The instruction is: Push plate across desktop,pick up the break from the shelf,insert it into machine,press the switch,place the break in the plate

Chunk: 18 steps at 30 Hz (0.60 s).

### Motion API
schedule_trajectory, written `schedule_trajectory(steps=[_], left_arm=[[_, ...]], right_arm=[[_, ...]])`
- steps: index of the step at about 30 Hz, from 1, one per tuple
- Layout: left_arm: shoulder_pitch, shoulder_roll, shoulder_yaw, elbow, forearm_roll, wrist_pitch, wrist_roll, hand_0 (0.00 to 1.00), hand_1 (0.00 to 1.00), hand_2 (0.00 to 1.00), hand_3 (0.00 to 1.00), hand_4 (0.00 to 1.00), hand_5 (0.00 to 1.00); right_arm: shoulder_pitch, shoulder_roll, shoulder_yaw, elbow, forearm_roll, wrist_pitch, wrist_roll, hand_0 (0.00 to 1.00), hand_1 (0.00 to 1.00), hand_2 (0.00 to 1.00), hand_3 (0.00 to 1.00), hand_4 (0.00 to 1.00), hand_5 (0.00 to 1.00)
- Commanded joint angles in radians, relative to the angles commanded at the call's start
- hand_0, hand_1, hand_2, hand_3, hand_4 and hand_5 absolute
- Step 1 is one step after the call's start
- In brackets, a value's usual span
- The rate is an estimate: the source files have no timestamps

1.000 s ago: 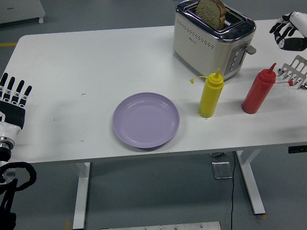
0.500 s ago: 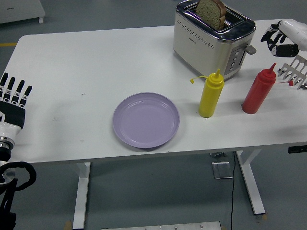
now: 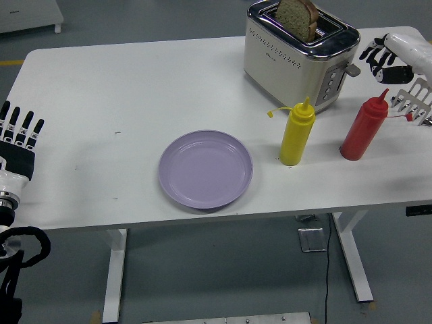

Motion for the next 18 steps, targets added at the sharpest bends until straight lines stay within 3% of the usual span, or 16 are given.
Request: schedule_trajectory(steps=[12,13,18], left_arm=[[0.001,0.001,0.001,0.0,0.001,-0.001,0.0,0.825,0.873,0.945,0.83,0.616,0.998],[0.001,0.001,0.001,0.0,0.001,-0.001,0.0,0.825,0.872,0.944,0.83,0.616,0.998],[0.002,0.001,0.003,0.0,0.001,-0.001,0.0,0.825,0.872,0.944,0.83,0.616,0.998]], right_arm=[[-0.009,-0.006,0.031,-0.009,-0.006,-0.007,-0.024,0.511,0.527,0.614,0.593,0.307,0.077],[-0.01,-0.007,0.033,-0.01,-0.005,-0.007,-0.027,0.526,0.541,0.636,0.733,0.338,0.101],[-0.014,-0.013,0.041,-0.014,-0.005,0.008,-0.052,0.526,0.541,0.636,0.733,0.338,0.101]])
